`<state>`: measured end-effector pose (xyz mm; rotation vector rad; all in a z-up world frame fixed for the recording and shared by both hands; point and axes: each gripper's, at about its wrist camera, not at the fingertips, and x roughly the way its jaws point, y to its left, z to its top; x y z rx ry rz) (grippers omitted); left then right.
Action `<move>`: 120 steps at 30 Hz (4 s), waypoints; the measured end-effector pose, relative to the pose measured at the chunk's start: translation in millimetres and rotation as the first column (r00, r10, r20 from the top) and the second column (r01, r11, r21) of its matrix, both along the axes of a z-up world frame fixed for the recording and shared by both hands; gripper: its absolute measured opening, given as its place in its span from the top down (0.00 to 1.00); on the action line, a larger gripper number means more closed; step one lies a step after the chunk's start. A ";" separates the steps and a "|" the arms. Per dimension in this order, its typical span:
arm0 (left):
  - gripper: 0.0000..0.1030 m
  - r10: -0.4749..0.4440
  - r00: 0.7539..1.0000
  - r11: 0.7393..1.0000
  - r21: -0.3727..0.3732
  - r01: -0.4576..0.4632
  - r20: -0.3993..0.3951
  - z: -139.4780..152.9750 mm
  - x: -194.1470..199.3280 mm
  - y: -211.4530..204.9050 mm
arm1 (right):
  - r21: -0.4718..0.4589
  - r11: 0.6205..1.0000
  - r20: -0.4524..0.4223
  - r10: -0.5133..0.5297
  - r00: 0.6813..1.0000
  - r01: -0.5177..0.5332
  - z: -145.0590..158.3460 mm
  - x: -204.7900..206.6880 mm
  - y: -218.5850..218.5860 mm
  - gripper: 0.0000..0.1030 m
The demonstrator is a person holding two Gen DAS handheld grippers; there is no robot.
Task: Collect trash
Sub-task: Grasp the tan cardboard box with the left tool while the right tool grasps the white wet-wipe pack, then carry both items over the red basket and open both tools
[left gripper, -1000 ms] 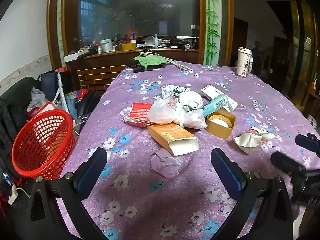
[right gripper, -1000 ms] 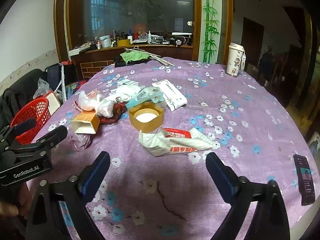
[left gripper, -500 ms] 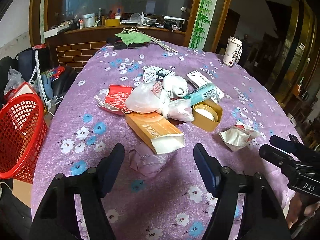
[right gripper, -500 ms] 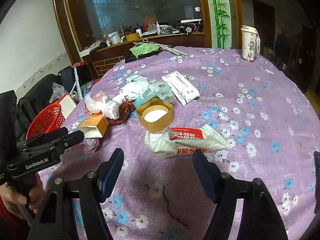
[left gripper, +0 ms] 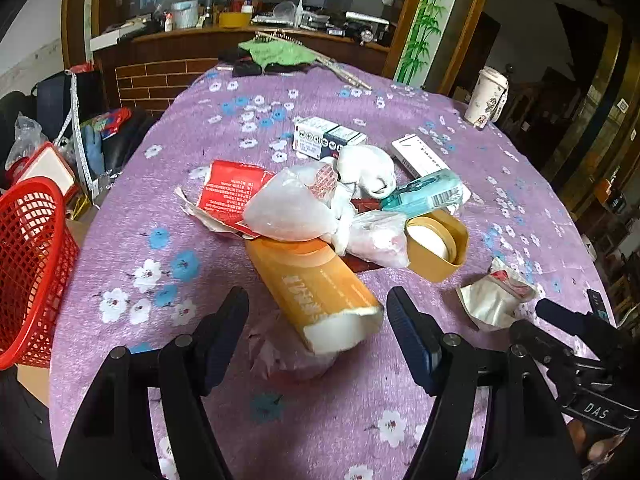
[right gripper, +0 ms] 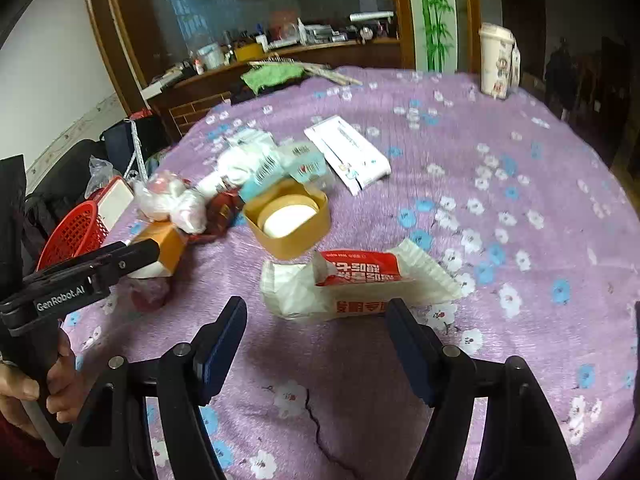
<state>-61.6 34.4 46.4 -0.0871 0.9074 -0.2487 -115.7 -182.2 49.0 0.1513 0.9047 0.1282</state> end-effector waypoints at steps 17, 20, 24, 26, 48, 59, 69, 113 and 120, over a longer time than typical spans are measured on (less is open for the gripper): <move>0.55 -0.031 0.999 0.999 0.019 0.031 0.015 -8.6 5.2 -7.6 | 0.043 0.998 -0.028 0.057 0.998 -0.056 -17.7 9.0 5.9 0.61; 0.57 -0.040 0.999 0.999 0.020 0.039 0.030 -6.4 0.1 -6.3 | 0.039 0.998 -0.014 0.055 0.998 -0.054 -14.7 5.5 5.0 0.61; 0.57 -0.054 0.998 0.998 0.012 0.054 0.039 -4.2 -7.0 -4.4 | 0.050 0.997 -0.003 0.051 0.999 -0.051 -10.9 0.7 2.7 0.61; 0.58 -0.059 0.997 0.998 0.017 0.059 0.049 -2.5 -11.0 -4.5 | 0.053 0.997 0.002 0.050 0.999 -0.050 -9.8 -1.2 1.3 0.61; 0.61 -0.120 0.979 0.990 -0.052 0.130 0.163 33.2 -47.9 29.0 | 0.039 0.990 0.072 0.134 0.988 -0.137 18.3 -10.5 26.1 0.61; 0.59 -0.149 0.979 0.989 0.002 0.151 0.140 25.6 -52.6 36.3 | 0.030 0.982 0.075 0.181 0.981 -0.184 23.9 -8.3 41.0 0.61; 0.36 -0.228 0.973 0.973 0.052 0.225 0.042 2.9 -47.2 37.9 | 0.042 0.977 0.045 0.208 0.977 -0.210 12.4 -12.3 45.4 0.61; 0.57 0.349 0.909 0.936 -0.030 -0.351 0.230 55.3 -50.2 254.9 | 0.023 0.748 0.073 0.660 0.748 -0.663 75.7 69.2 307.2 0.60; 0.55 0.401 0.902 0.915 -0.032 -0.401 0.157 24.1 -37.7 294.7 | -0.018 0.712 -0.004 0.702 0.713 -0.702 44.8 105.7 382.7 0.57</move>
